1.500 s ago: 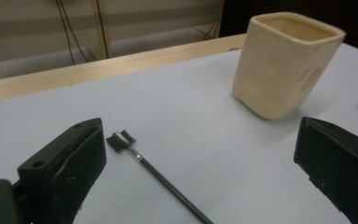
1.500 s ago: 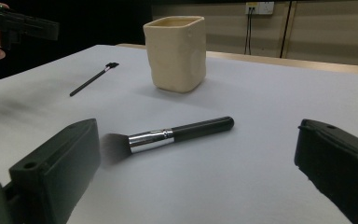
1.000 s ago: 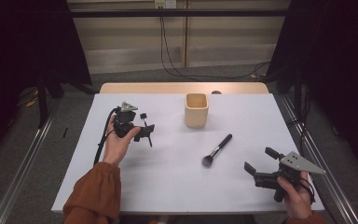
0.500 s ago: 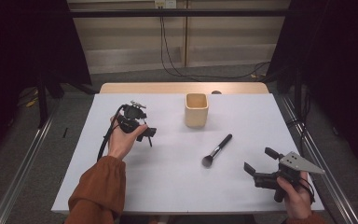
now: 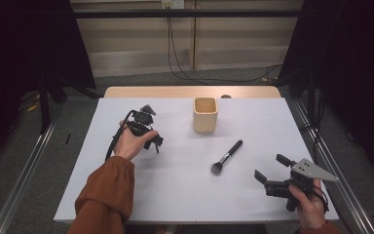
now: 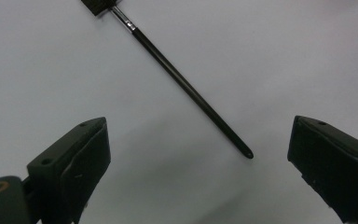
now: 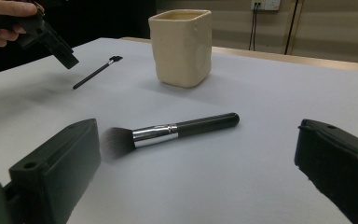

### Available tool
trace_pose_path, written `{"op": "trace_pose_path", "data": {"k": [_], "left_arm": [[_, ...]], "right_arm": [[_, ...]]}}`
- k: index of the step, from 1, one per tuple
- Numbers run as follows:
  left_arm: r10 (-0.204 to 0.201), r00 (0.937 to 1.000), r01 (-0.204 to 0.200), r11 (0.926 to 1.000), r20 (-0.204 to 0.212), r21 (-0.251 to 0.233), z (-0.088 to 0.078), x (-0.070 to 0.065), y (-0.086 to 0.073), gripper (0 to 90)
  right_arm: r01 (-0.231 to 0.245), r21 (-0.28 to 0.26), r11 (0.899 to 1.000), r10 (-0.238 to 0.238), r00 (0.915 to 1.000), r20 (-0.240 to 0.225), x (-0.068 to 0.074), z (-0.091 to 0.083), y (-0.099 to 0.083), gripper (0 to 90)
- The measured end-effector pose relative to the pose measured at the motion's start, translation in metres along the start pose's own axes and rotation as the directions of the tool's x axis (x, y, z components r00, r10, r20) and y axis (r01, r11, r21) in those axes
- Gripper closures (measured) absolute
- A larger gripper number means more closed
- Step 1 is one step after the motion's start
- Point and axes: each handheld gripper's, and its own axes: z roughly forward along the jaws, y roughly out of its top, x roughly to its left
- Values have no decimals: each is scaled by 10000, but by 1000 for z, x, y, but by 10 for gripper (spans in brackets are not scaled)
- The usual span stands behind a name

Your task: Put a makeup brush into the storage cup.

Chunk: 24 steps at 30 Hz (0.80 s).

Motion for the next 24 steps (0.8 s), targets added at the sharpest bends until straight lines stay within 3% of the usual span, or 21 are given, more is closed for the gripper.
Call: {"op": "trace_pose_path", "data": {"k": [1,5,6,12,24], "left_arm": [[-56,9999,52,9994,124,337,4,-1,2,57],[-29,9999,20,9985,164,550,10,-3,5,55],[194,9997,-204,9972,147,723,10,-2,6,49],[-14,10000,26,9921,-91,1255,16,-5,11,63],[-561,9982,589,9845,-215,1650,27,-5,13,215]], "right_arm": [[-3,4,10000,3,10000,1,0,0,0,0],[-3,16,10000,3,10000,-18,0,0,0,0],[-4,25,10000,4,10000,-20,0,0,0,0],[4,57,10000,-4,10000,-33,0,0,0,0],[16,88,10000,-15,10000,-48,0,0,-1,0]]}}
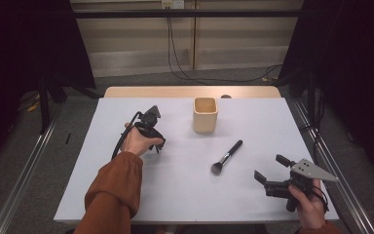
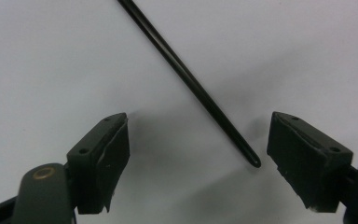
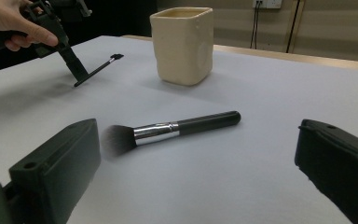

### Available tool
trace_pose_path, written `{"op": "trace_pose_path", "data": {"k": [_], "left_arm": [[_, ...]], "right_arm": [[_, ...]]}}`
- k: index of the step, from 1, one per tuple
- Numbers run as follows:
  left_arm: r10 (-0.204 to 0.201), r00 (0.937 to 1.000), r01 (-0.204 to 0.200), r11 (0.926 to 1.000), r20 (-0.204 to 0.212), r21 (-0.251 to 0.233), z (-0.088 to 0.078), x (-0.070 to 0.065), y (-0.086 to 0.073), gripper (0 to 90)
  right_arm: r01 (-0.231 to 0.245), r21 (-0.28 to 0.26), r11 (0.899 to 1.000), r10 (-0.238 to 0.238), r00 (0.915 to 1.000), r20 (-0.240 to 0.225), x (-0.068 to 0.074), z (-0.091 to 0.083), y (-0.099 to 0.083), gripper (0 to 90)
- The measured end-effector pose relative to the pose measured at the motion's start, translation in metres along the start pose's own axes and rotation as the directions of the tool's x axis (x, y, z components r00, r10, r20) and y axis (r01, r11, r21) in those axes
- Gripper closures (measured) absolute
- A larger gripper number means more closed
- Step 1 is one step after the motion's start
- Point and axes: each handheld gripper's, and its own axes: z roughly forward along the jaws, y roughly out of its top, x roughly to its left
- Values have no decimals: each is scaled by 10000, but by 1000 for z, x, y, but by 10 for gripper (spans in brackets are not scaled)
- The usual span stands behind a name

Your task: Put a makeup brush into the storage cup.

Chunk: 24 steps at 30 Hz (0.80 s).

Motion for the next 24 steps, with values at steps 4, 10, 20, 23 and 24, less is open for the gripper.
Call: {"op": "trace_pose_path", "data": {"k": [4,10,20,23,24], "left_arm": [[-6,10000,7,9999,-77,144,4,-2,1,269],[-458,9983,468,9986,-371,266,3,-1,2,390],[-758,9963,779,9954,-396,564,1,5,3,631],[-966,9945,988,9934,-407,577,1,6,3,674],[-923,9950,945,9937,-386,600,0,7,3,696]], "right_arm": [[12,7,10000,-12,10000,16,0,0,0,0],[14,94,10000,-14,10000,-30,0,1,-1,0],[26,159,9999,-26,10000,10,0,-2,-2,0],[20,192,9998,-20,10000,34,0,-2,-2,0],[19,176,9998,-20,10000,36,0,-2,-2,0]]}}
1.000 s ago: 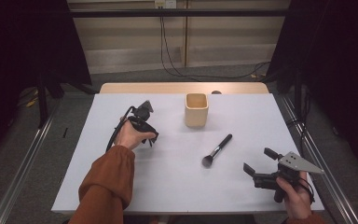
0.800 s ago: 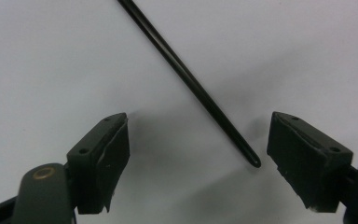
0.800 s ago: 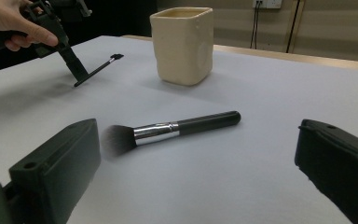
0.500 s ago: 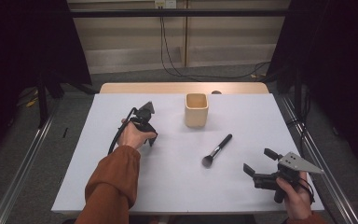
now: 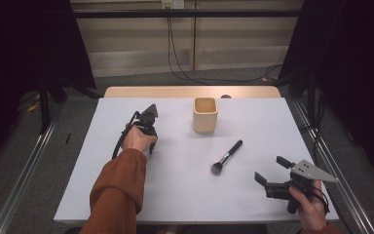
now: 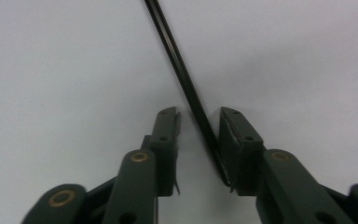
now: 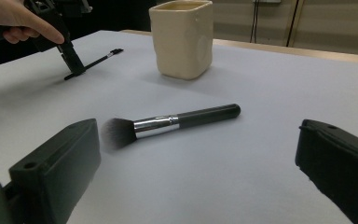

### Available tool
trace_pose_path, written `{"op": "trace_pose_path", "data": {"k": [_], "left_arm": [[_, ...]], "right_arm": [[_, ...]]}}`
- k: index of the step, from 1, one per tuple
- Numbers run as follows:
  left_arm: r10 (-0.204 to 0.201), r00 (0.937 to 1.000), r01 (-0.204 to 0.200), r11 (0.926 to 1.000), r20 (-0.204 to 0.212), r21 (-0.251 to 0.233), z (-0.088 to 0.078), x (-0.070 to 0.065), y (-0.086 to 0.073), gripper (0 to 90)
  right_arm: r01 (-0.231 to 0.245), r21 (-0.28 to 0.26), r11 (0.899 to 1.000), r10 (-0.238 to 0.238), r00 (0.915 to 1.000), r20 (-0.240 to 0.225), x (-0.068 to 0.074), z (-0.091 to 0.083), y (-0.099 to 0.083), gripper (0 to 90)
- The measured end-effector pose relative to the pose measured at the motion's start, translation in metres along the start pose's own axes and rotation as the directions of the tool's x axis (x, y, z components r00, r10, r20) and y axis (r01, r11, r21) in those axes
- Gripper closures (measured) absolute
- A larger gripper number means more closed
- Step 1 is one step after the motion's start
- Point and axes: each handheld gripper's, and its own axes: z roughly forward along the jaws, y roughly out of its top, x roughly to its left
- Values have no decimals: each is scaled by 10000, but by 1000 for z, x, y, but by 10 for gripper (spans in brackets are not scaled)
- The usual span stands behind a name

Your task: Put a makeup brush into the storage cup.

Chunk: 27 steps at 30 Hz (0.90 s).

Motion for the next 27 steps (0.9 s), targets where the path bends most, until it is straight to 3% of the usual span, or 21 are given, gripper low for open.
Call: {"op": "trace_pose_path", "data": {"k": [3,7,9,18,24,27], "left_arm": [[-103,9999,102,9999,61,102,0,3,0,802],[-130,9999,131,9995,-54,272,-1,1,0,856],[-104,9998,109,9994,-170,315,0,-1,1,857],[51,10000,-52,9998,26,197,-1,2,-1,858],[-130,9989,140,9997,452,-212,-2,8,-5,859],[-139,9980,147,9998,613,-129,-3,11,-5,859]], "right_arm": [[-21,9,10000,20,10000,13,-1,0,0,0],[-43,39,10000,43,10000,2,0,0,0,0],[-33,43,10000,33,10000,5,0,1,0,0],[-18,48,10000,18,10000,-31,0,1,0,0],[173,145,9997,-170,9996,-213,2,2,0,0],[127,186,9997,-123,9998,-185,1,2,-1,0]]}}
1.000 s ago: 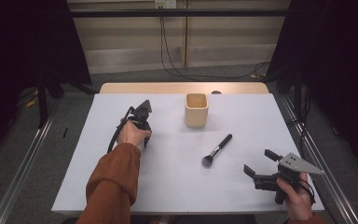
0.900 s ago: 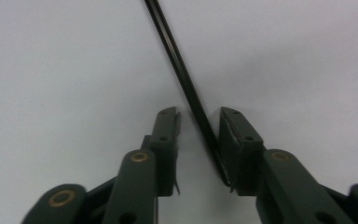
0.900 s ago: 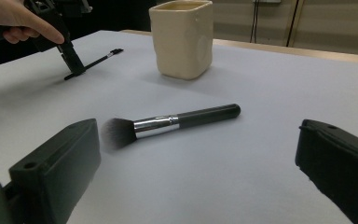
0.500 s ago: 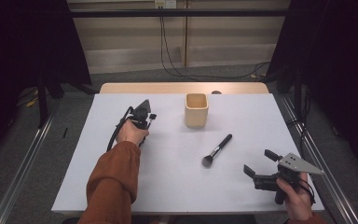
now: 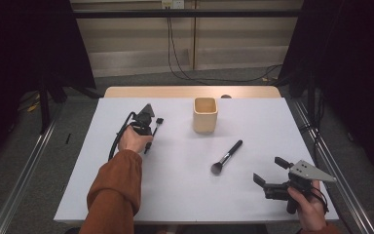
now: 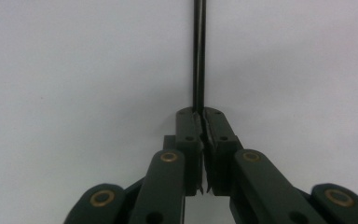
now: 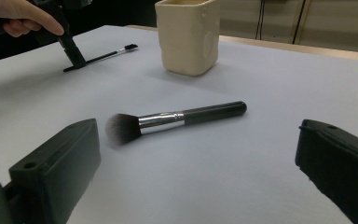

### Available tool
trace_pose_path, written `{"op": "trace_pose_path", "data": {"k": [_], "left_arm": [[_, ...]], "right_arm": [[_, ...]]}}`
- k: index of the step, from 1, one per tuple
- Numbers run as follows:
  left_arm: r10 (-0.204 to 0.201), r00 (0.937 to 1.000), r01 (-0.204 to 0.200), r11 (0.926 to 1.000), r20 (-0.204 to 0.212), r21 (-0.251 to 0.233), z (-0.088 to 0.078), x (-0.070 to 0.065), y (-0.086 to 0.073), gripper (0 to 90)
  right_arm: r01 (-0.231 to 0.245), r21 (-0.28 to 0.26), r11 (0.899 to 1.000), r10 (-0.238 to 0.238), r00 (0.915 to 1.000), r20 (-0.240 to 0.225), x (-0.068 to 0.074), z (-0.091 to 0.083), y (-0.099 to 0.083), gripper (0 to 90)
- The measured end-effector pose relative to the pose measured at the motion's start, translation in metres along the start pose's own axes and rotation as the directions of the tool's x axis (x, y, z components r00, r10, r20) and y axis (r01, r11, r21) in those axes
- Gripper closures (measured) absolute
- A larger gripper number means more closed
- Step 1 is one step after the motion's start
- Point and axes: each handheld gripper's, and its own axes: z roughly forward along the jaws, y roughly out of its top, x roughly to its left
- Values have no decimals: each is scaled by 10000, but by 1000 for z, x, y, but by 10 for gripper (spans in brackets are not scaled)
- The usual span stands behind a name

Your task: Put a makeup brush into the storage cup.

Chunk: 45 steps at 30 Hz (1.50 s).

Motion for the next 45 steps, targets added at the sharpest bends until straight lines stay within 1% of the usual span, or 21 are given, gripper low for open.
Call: {"op": "trace_pose_path", "data": {"k": [4,7,12,16,20,22,23,24,25,27,28,30,36,37,38,39,40,42,43,44,45], "left_arm": [[-1,10000,2,9997,59,-252,0,0,-1,859],[29,9998,-20,9989,184,-469,-1,2,-3,859],[34,9992,4,9953,393,-965,-5,5,-6,859],[129,9985,-63,9926,540,-1215,-11,10,-7,859],[128,9967,10,9857,808,-1683,-15,14,-10,859],[219,9944,-17,9816,1036,-1907,-18,16,-11,859],[230,9929,17,9784,1165,-2069,-18,16,-12,859],[386,9904,-90,9761,1325,-2170,-19,16,-13,858],[413,9875,-67,9753,1521,-2208,-19,17,-14,858],[372,9870,20,9700,1565,-2432,-19,17,-16,858],[457,9868,-60,9690,1554,-2469,-20,18,-17,859],[535,9833,-29,9604,1740,-2787,-21,18,-19,859],[800,9814,-145,9375,1747,-3477,-24,22,-26,858],[920,9796,-199,9292,1787,-3692,-24,22,-27,858],[920,9796,-199,9292,1787,-3692,-24,22,-27,859],[1089,9780,-286,9146,1778,-4033,-25,21,-30,859],[1168,9766,-312,9076,1806,-4186,-25,21,-32,858],[1328,9706,-316,8971,2007,-4407,-27,21,-35,858],[1386,9731,-408,8896,1838,-4550,-27,20,-37,858],[1530,9737,-582,8834,1688,-4649,-28,19,-39,858],[1530,9737,-582,8834,1688,-4649,-28,19,-39,858]], "right_arm": [[-81,-8,10000,81,10000,33,-1,1,0,0],[-10,-12,10000,10,10000,14,0,2,1,0],[-71,-26,10000,71,10000,37,0,1,0,0],[-25,-14,10000,25,10000,18,0,1,0,0],[-48,-16,10000,48,10000,14,0,2,0,0],[-54,-18,10000,54,10000,20,0,2,0,0],[-48,-18,10000,48,10000,21,0,2,0,0],[-41,-17,10000,41,10000,20,0,2,1,0],[-29,-13,10000,29,10000,12,1,2,0,0],[-23,-7,10000,23,10000,16,1,2,0,0],[-43,-1,10000,43,10000,23,1,2,0,0],[-62,-6,10000,62,10000,37,1,1,0,0],[-43,-10,10000,43,10000,51,0,1,0,0],[-44,-13,10000,44,10000,55,0,1,0,0],[-49,-14,10000,49,10000,58,0,1,0,0],[-50,-15,10000,50,10000,58,0,1,0,0],[-57,-17,10000,57,10000,61,0,1,0,0],[-64,-30,10000,64,10000,60,1,1,0,0],[-67,-38,10000,67,10000,58,1,1,0,0],[-65,-46,10000,65,10000,54,1,1,0,0],[-65,-46,10000,65,10000,54,1,1,0,0]]}}
